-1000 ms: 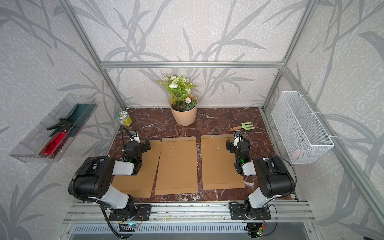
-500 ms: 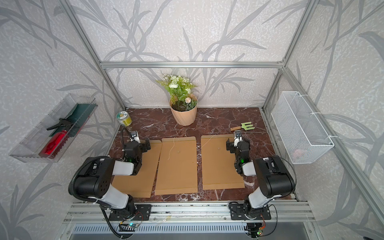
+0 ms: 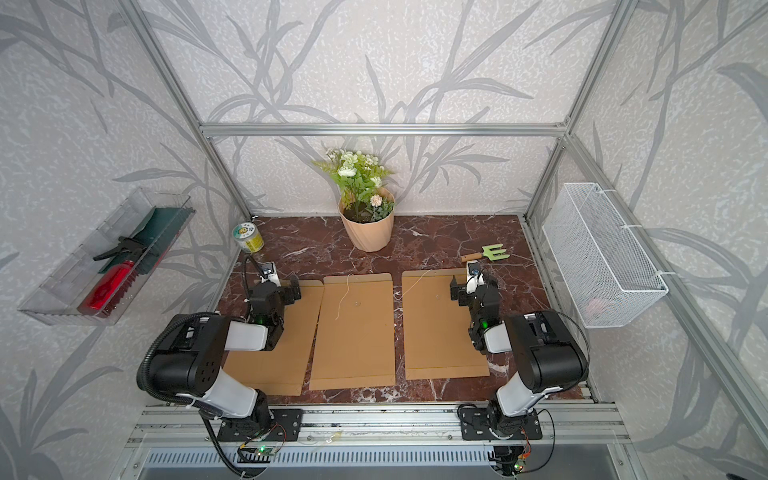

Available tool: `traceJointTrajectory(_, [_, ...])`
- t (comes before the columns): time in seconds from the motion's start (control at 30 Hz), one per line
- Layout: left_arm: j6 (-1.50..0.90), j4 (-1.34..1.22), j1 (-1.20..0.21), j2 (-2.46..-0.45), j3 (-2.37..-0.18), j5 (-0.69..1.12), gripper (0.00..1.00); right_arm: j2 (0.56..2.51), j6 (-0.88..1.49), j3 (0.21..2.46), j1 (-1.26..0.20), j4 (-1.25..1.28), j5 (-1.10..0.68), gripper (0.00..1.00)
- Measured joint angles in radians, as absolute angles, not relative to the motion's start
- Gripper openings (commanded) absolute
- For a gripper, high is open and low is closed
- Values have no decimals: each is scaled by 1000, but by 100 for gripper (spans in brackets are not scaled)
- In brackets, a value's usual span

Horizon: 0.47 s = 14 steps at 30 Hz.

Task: Open the file bag
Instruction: Reset both arms

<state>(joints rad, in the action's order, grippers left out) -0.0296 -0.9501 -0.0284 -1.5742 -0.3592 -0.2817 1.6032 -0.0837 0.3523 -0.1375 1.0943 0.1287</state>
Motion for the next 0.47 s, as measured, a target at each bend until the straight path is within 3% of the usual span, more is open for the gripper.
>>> traceJointTrajectory(0.47, [-30,-950,-28,-1574,-359,-283,99,1602,-83,358,-138,995,137,99])
